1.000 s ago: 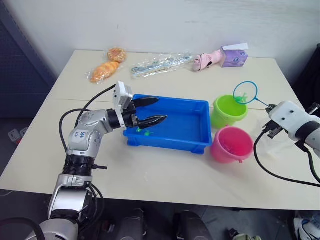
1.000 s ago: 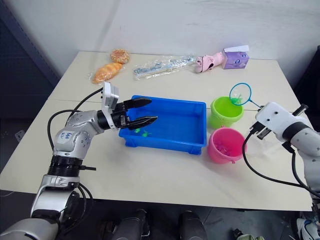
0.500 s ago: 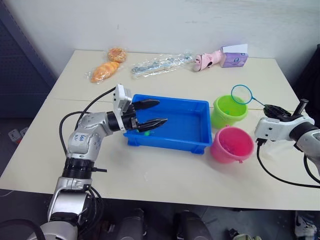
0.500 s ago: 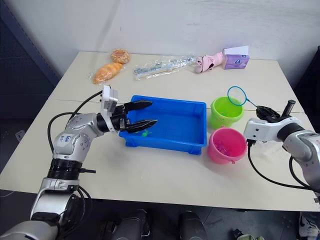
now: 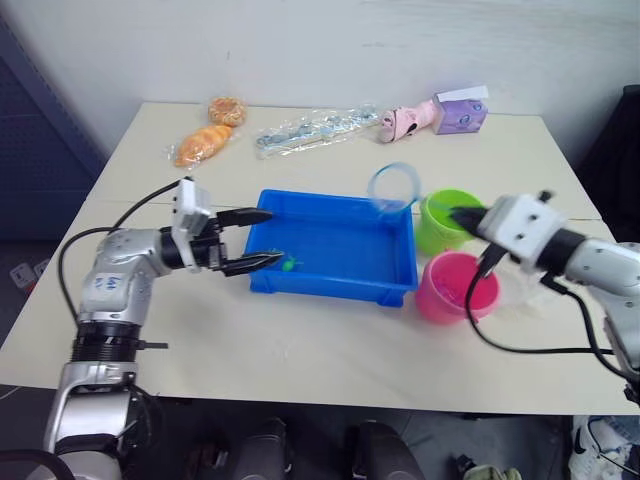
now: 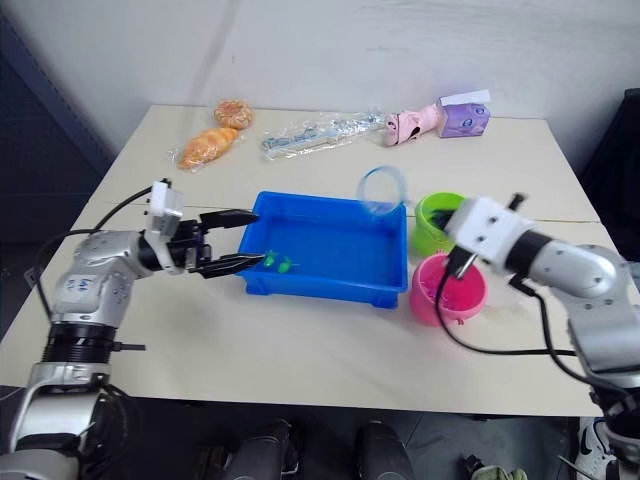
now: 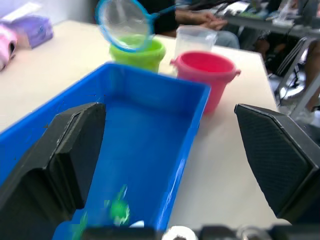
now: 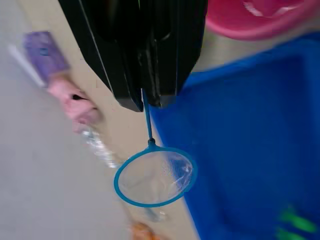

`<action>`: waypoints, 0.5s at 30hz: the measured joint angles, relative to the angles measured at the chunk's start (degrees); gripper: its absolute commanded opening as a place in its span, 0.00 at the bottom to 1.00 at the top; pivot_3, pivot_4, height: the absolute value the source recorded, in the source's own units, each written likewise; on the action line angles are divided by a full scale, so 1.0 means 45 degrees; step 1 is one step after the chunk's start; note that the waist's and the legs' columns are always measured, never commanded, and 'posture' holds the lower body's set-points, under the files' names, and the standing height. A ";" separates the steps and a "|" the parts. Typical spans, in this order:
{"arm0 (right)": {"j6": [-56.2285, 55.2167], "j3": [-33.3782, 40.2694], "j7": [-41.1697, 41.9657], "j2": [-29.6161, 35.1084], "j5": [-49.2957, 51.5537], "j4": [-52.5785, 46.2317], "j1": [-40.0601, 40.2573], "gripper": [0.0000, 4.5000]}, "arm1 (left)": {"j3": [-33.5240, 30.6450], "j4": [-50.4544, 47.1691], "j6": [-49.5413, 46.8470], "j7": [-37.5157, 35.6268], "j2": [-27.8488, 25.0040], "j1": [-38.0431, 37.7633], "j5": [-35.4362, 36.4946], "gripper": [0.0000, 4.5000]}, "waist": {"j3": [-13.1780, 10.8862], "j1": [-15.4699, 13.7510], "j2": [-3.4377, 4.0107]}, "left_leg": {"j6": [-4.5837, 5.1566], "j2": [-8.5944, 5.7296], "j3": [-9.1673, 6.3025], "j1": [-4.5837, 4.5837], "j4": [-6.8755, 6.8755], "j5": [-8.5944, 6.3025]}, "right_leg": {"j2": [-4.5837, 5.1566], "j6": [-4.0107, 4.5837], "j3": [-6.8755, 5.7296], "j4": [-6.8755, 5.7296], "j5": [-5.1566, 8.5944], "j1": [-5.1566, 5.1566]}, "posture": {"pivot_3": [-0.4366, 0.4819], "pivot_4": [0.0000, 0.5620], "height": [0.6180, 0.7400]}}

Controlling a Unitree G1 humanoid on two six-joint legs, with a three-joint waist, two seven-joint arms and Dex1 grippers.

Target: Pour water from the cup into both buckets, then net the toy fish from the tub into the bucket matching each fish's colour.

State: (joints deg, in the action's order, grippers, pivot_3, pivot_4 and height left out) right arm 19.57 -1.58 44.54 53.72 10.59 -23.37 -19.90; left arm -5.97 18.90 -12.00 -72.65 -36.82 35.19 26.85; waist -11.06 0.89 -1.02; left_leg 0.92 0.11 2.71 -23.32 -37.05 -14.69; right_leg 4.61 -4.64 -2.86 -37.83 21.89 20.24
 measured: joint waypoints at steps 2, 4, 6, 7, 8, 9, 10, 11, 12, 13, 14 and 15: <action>0.1233 -0.1156 0.0210 -0.0355 -0.0134 -0.0259 -0.0713 0.00 | -0.0075 0.0658 0.0476 -0.0408 -0.0616 0.0007 -0.0250 0.99 | 0.0000 0.0005 0.0000 | 0.0011 -0.0015 0.0000 0.0000 -0.0002 -0.0006 | 0.0019 0.0000 0.0002 -0.0001 0.0000 0.0002 | 0.48 0.27 1.00; 0.1885 -0.2118 0.0202 -0.0644 -0.0699 -0.0168 -0.1431 0.00 | -0.0089 0.1181 0.0765 -0.0652 -0.0974 0.0079 -0.0460 0.99 | 0.0000 -0.0001 0.0000 | 0.0018 -0.0026 0.0000 -0.0005 -0.0001 -0.0010 | 0.0033 0.0000 0.0004 -0.0006 0.0000 0.0013 | 0.48 0.27 1.00; 0.2124 -0.2905 0.0213 -0.0793 -0.1378 0.0126 -0.1953 0.00 | -0.0095 0.1597 0.0970 -0.0815 -0.1123 0.0174 -0.0604 0.99 | 0.0000 -0.0078 0.0000 | 0.0024 -0.0034 -0.0002 -0.0013 -0.0001 -0.0016 | 0.0041 0.0000 0.0001 -0.0008 0.0000 0.0023 | 0.48 0.27 1.00; 0.2284 -0.3407 0.0187 -0.1135 -0.1864 0.0524 -0.2315 0.00 | -0.0076 0.1958 0.1144 -0.0932 -0.1250 0.0255 -0.0745 0.99 | 0.0002 -0.0076 -0.0003 | 0.0024 -0.0036 -0.0001 -0.0025 -0.0002 -0.0017 | 0.0041 0.0000 0.0000 -0.0009 0.0000 0.0033 | 0.48 0.27 1.00; 0.2376 -0.3772 0.0173 -0.1427 -0.2170 0.0823 -0.2528 0.00 | -0.0053 0.2162 0.1275 -0.1025 -0.1375 0.0309 -0.0894 0.99 | 0.0001 -0.0070 -0.0003 | 0.0024 -0.0039 0.0000 -0.0037 -0.0002 -0.0017 | 0.0041 0.0000 0.0001 -0.0011 0.0000 0.0048 | 0.48 0.27 1.00; 0.2411 -0.3967 0.0147 -0.1614 -0.2333 0.1001 -0.2618 0.00 | -0.0041 0.2294 0.1350 -0.1069 -0.1423 0.0376 -0.0978 0.99 | 0.0002 -0.0072 -0.0003 | 0.0024 -0.0039 0.0000 -0.0043 -0.0004 -0.0017 | 0.0041 0.0001 0.0000 -0.0013 -0.0001 0.0052 | 0.48 0.27 1.00; 0.2498 -0.4298 0.0134 -0.1895 -0.2576 0.1310 -0.2840 0.00 | -0.0023 0.2483 0.1492 -0.1133 -0.1527 0.0427 -0.1086 0.99 | 0.0001 -0.0059 -0.0003 | 0.0024 -0.0042 0.0002 -0.0046 -0.0004 -0.0017 | 0.0042 0.0000 -0.0001 -0.0021 0.0000 0.0060 | 0.48 0.27 1.00; 0.2605 -0.4650 0.0108 -0.2158 -0.2878 0.1611 -0.3078 0.00 | -0.0013 0.2541 0.1613 -0.1226 -0.1604 0.0451 -0.1205 0.99 | 0.0001 -0.0037 -0.0003 | 0.0024 -0.0042 0.0003 -0.0053 -0.0004 -0.0017 | 0.0042 0.0000 -0.0001 -0.0025 -0.0001 0.0068 | 0.48 0.27 1.00; 0.2637 -0.4900 0.0111 -0.2312 -0.3142 0.1872 -0.3300 0.00 | -0.0007 0.2549 0.1693 -0.1304 -0.1618 0.0458 -0.1266 0.99 | 0.0001 -0.0025 -0.0003 | 0.0024 -0.0043 0.0003 -0.0053 -0.0007 -0.0017 | 0.0042 0.0000 -0.0003 -0.0029 0.0000 0.0068 | 0.48 0.27 1.00; 0.2634 -0.5214 0.0116 -0.2455 -0.3546 0.2233 -0.3645 0.00 | 0.0036 0.2586 0.1751 -0.1362 -0.1619 0.0468 -0.1328 0.99 | 0.0001 -0.0005 -0.0003 | 0.0024 -0.0043 0.0003 -0.0055 -0.0009 -0.0016 | 0.0042 0.0000 -0.0003 -0.0030 0.0000 0.0069 | 0.48 0.27 1.00; 0.2690 -0.5331 0.0118 -0.2587 -0.3765 0.2439 -0.3873 0.00 | 0.0073 0.2608 0.1778 -0.1403 -0.1619 0.0467 -0.1383 0.99 | 0.0001 0.0010 -0.0003 | 0.0024 -0.0043 0.0003 -0.0054 -0.0012 -0.0016 | 0.0042 0.0000 -0.0003 -0.0033 0.0000 0.0069 | 0.48 0.27 1.00; 0.2797 -0.5420 0.0153 -0.2746 -0.3925 0.2593 -0.4073 0.00 | 0.0085 0.2627 0.1803 -0.1423 -0.1618 0.0468 -0.1462 0.99 | 0.0002 0.0026 -0.0003 | 0.0024 -0.0042 0.0003 -0.0054 -0.0011 -0.0016 | 0.0041 0.0000 -0.0003 -0.0033 0.0000 0.0069 | 0.48 0.27 1.00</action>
State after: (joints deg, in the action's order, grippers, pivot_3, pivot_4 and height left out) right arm 32.15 -25.97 45.23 41.36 -7.08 -11.70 -38.23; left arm -5.59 30.72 -3.89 -79.05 -44.10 37.29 20.27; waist -11.05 1.01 -1.03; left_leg 1.03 -0.08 2.72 -23.56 -37.10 -14.77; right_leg 4.79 -4.64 -2.87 -37.98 21.89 20.55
